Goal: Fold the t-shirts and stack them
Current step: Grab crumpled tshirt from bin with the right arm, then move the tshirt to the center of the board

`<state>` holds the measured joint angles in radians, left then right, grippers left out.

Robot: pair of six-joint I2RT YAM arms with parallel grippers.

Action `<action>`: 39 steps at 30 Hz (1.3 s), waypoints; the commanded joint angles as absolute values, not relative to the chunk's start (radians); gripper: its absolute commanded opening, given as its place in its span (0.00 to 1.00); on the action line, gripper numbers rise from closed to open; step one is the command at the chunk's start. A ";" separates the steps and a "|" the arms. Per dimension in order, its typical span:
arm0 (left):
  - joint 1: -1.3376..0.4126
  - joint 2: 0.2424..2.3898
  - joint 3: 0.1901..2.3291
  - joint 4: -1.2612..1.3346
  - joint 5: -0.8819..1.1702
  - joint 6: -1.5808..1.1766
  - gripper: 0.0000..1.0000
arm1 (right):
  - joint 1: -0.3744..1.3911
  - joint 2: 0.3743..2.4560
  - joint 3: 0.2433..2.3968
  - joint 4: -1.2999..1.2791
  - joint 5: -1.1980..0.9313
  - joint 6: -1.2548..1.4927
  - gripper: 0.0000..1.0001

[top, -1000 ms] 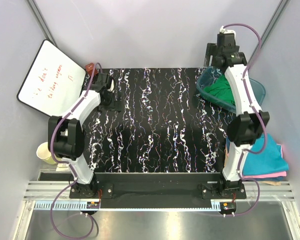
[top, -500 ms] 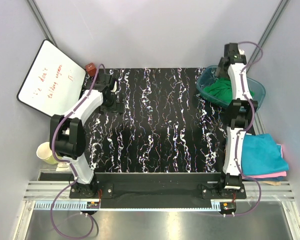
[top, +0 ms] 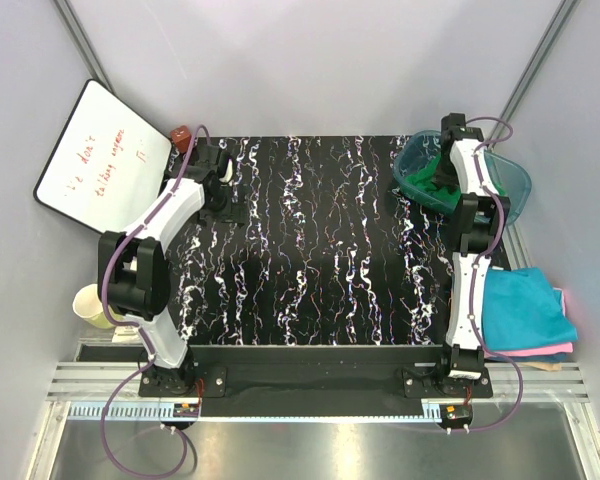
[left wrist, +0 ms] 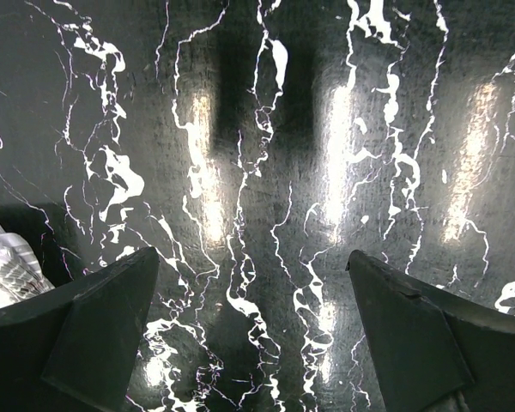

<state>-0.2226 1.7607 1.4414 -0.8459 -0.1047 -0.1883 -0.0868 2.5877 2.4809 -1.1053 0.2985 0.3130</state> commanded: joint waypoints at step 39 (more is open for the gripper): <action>-0.256 1.577 1.539 -0.876 -0.218 -0.233 0.99 | 0.480 1.865 1.671 -0.888 -0.161 0.242 0.00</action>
<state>-0.2543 1.6547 1.4994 -0.8791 -0.1883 -0.2188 0.4686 1.8324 1.8324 -0.9348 -0.0383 0.2043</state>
